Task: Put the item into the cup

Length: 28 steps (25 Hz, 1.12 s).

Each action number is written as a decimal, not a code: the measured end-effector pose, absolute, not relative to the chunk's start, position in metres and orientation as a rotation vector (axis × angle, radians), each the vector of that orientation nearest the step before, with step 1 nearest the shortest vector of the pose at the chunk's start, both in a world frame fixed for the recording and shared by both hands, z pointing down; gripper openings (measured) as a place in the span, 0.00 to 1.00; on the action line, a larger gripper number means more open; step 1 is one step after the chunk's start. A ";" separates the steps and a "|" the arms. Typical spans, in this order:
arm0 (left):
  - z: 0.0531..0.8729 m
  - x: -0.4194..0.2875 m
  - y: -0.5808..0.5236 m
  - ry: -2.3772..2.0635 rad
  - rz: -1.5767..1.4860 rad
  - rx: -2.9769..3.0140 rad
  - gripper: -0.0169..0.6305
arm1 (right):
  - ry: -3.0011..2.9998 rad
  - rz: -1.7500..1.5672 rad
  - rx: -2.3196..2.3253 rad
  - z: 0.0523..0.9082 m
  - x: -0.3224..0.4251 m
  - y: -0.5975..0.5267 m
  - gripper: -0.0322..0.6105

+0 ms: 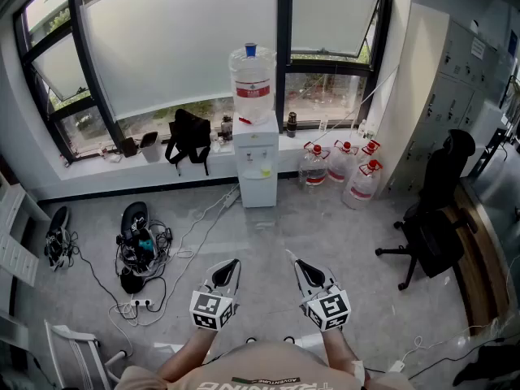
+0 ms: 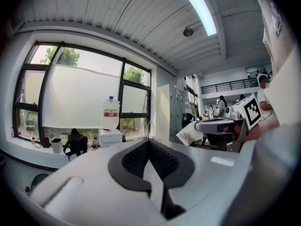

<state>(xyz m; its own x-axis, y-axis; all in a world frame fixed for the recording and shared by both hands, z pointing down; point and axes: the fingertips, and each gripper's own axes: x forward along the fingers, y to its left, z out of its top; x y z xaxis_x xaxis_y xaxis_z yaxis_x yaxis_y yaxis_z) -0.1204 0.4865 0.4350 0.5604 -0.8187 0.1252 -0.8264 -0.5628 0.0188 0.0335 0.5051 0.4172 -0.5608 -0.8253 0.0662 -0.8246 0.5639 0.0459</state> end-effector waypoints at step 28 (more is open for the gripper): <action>0.468 -0.148 0.454 -1.330 0.159 2.670 0.04 | -2.665 0.097 1.419 0.452 -0.007 0.472 0.07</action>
